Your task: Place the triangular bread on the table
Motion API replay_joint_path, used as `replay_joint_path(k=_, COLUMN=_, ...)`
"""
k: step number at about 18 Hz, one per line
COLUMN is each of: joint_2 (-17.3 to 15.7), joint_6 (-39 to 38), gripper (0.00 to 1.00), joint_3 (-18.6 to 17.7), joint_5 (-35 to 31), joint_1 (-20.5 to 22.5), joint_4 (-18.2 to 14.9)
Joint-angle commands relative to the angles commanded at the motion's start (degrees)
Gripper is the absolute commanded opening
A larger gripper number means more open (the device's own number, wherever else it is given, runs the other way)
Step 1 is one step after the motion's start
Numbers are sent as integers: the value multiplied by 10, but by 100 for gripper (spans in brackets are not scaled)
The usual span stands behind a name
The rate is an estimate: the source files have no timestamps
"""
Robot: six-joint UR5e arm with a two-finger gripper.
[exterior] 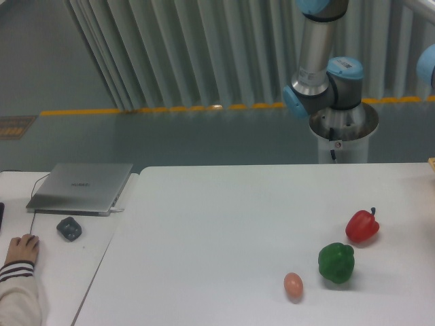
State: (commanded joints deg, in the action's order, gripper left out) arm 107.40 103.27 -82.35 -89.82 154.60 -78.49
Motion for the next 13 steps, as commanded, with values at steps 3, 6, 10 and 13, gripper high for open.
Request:
replay_joint_path(k=3, joint_2=-1, joint_6=0, gripper=100, joint_3=0, joint_5=0, joint_1=1, joint_4=-1)
replay_joint_path(k=6, joint_2=-5, joint_6=2, gripper=100, joint_3=-7, joint_5=-1, joint_1=0, joint_4=0)
replay_joint_path(k=10, joint_2=-1, joint_6=2, gripper=100, joint_3=-53, joint_5=-10, joint_1=24, joint_4=43)
replay_joint_path(k=13, joint_2=-4, joint_6=61, gripper=100, joint_3=-64, joint_5=-27, joint_1=53, joint_4=81)
